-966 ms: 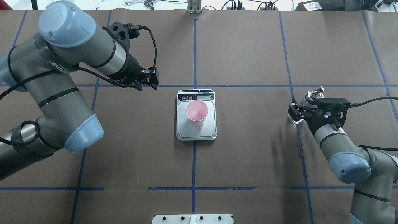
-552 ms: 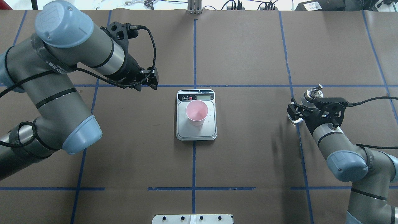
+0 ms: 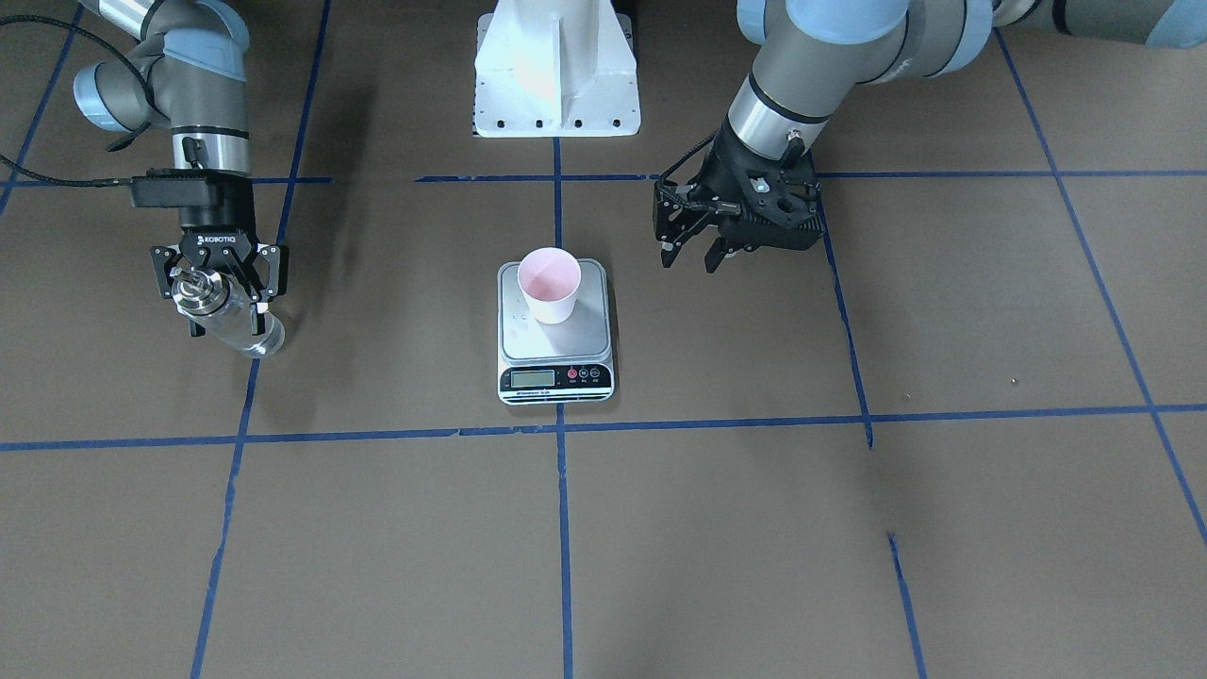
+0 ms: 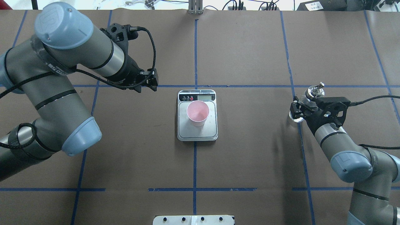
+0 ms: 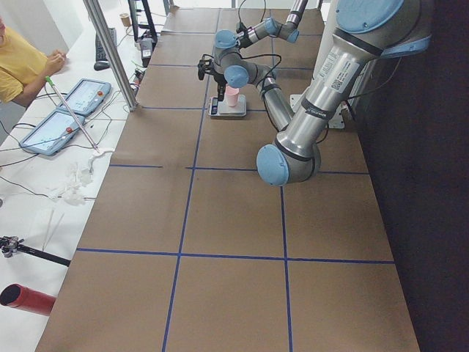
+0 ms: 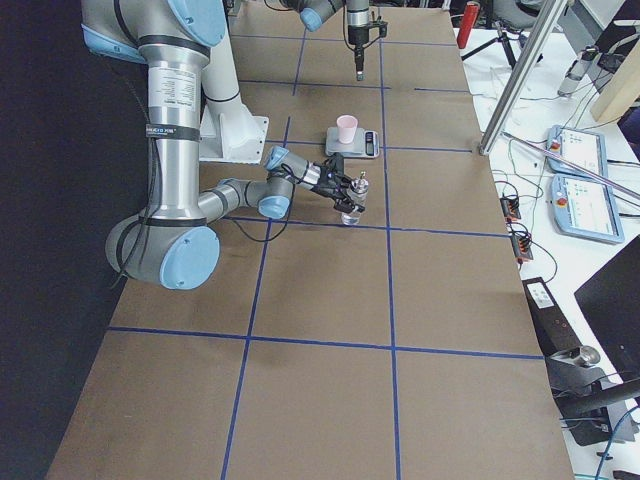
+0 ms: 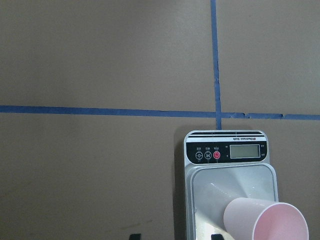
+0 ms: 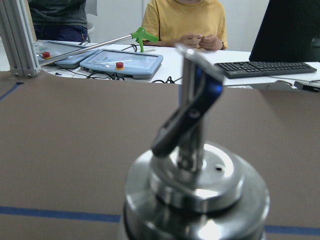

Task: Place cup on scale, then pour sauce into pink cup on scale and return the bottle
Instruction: 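Lift the bottle with the right gripper and carry it toward the cup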

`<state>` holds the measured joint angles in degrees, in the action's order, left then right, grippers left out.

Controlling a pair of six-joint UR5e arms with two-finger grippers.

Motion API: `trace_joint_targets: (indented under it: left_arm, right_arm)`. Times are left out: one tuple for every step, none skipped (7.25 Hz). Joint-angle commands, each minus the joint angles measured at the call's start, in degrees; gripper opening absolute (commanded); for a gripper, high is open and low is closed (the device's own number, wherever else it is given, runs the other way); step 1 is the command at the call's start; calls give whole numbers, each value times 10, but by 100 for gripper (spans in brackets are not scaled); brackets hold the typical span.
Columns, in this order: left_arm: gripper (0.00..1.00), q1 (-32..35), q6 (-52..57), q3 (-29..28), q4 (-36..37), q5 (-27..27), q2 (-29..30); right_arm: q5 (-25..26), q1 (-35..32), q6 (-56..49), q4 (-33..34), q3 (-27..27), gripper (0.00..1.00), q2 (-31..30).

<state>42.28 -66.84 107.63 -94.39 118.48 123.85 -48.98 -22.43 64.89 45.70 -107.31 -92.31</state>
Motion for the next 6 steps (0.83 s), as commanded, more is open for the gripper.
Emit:
trace_joint_targets:
  left_arm:
    - [56,1,-2,18,1,0,0]
    - [55,1,-2,21,1,0,-3]
    - [55,8,0,21,1,-1,-4]
    - [55,11,-1,28,0,1,-8]
    - [55,13,-3,35,0,1,-11]
    - [55,17,-3,36,0,1,-11]
  right_arm:
    - [-1,-12,-73,106,-47,0,52]
    - [-5,-11,-77,128,-48,0,77]
    - [-15,-9,-108,155,-45,0,83]
    - [-9,-9,-130,223,-45,0,137]
    - [-9,-7,-132,330,-47,0,192]
    - [-4,-7,-140,389,-48,0,235]
